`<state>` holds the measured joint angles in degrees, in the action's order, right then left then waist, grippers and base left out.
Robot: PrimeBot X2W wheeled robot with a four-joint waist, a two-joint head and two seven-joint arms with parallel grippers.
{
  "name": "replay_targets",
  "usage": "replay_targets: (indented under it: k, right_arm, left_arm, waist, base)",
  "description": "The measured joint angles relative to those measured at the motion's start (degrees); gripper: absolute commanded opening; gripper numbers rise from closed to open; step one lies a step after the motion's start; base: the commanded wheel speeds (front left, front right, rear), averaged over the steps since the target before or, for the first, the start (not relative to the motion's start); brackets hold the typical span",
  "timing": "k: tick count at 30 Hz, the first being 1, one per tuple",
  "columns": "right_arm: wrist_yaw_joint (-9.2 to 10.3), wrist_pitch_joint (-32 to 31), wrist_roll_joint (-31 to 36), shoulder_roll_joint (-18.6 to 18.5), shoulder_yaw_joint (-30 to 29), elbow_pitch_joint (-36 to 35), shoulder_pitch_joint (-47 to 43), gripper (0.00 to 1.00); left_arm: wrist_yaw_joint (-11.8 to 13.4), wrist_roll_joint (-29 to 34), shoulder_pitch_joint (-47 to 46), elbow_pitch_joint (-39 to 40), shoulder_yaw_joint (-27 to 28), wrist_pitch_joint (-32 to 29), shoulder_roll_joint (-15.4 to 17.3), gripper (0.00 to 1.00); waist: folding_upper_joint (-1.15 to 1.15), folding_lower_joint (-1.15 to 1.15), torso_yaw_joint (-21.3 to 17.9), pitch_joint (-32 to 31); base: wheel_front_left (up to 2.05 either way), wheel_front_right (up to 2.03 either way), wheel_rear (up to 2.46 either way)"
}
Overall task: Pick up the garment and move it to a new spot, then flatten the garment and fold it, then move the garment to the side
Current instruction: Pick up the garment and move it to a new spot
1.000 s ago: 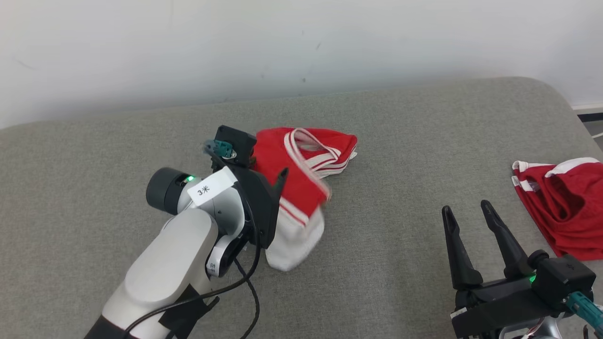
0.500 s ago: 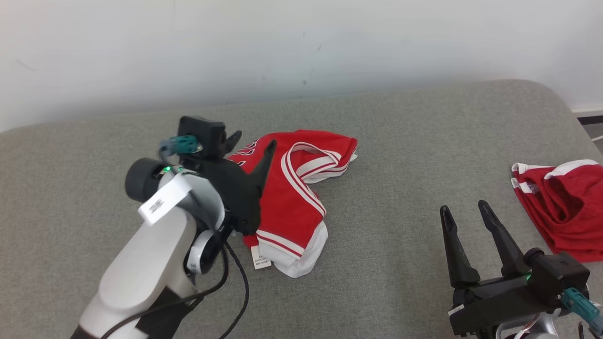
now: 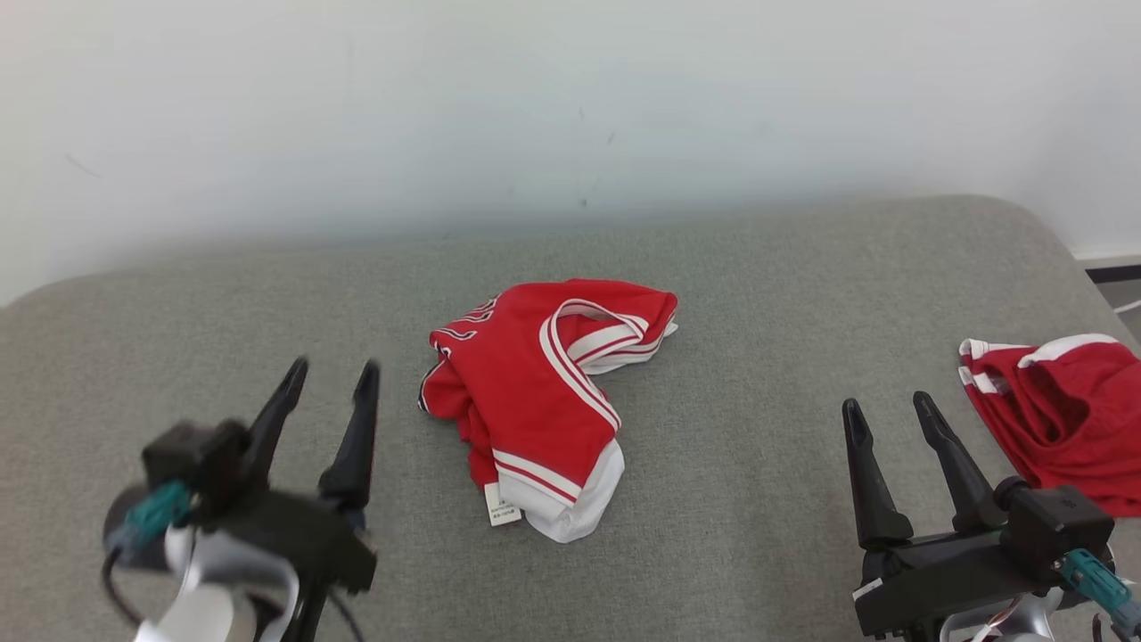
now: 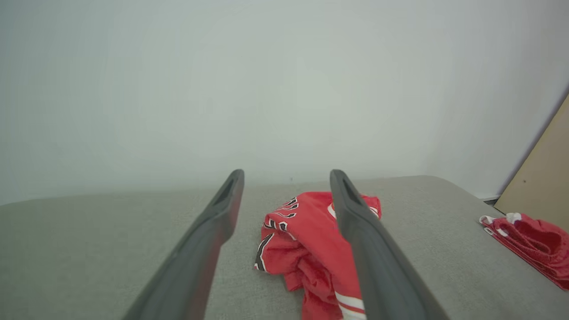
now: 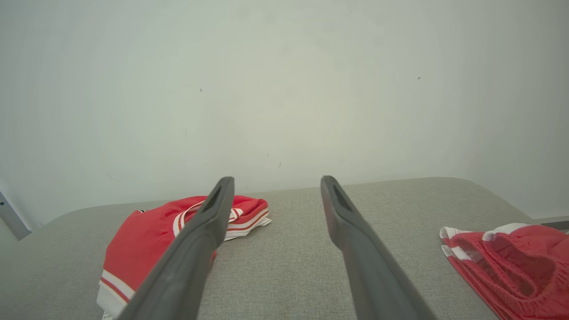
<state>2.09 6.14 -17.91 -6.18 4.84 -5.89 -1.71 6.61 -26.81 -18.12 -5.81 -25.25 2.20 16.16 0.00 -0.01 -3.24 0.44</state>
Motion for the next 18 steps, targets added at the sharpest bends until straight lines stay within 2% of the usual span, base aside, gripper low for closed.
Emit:
replay_targets:
  k: [8, 18]
  right_arm:
    - [0.80, 0.4, -0.3, 0.0, -1.3, 0.2, -0.9, 1.00]
    - [1.02, 0.4, -0.6, 0.1, -1.1, 1.1, -1.9, 1.00]
  left_arm:
    - [0.5, -0.4, 14.8, 4.8, 5.1, 4.0, -0.1, 1.00]
    - [0.5, 1.0, 23.3, 6.9, 7.2, 4.5, 0.0, 1.00]
  waist:
    - [0.00, 0.00, 1.5, -2.2]
    - [0.00, 0.00, 4.7, -2.8]
  base:
    - [0.00, 0.00, 0.00]
    - [0.00, 0.00, 0.00]
